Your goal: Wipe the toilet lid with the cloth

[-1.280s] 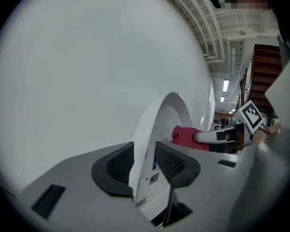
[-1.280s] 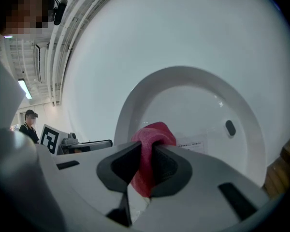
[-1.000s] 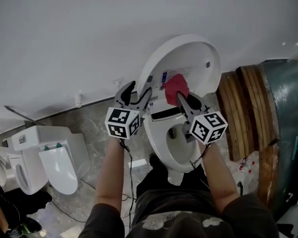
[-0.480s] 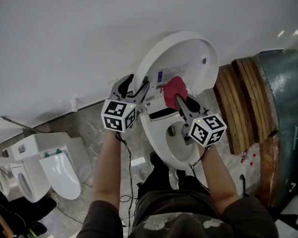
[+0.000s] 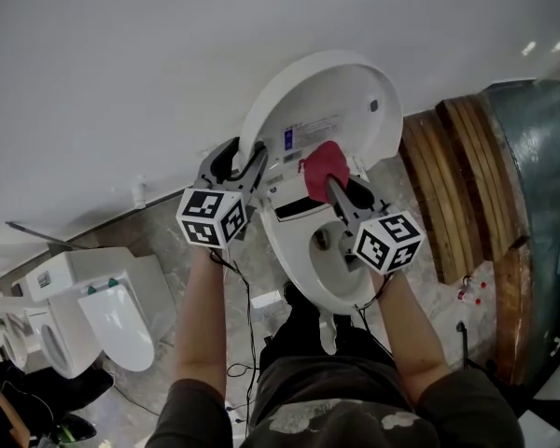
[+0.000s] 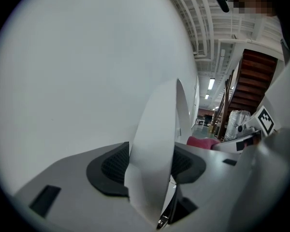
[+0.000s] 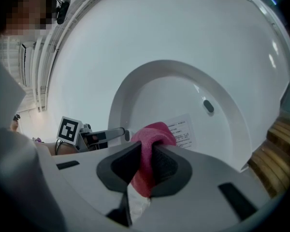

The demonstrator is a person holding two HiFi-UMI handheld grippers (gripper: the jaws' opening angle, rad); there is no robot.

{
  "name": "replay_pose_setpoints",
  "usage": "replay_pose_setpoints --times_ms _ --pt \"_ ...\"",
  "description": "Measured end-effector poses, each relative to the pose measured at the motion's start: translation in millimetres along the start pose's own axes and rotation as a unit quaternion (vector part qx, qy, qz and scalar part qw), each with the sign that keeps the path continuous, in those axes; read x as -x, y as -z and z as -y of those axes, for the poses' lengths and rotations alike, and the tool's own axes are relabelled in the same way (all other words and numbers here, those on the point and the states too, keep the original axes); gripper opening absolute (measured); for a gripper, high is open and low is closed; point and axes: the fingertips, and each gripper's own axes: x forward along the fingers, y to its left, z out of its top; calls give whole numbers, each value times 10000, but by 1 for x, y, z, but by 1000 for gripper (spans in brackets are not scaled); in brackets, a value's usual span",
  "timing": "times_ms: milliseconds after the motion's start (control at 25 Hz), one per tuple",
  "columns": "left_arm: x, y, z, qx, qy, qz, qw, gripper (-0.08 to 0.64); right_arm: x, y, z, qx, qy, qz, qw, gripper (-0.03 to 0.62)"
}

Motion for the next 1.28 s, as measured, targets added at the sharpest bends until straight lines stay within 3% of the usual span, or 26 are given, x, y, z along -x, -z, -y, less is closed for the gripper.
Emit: replay_pose_setpoints --times_ms 520,1280 --pt "40 14 52 37 -546 435 9976 242 45 21 13 -136 -188 -62 9997 49" --pt "104 72 139 -743 -731 474 9934 247 128 79 16 -112 -373 -298 9988 49"
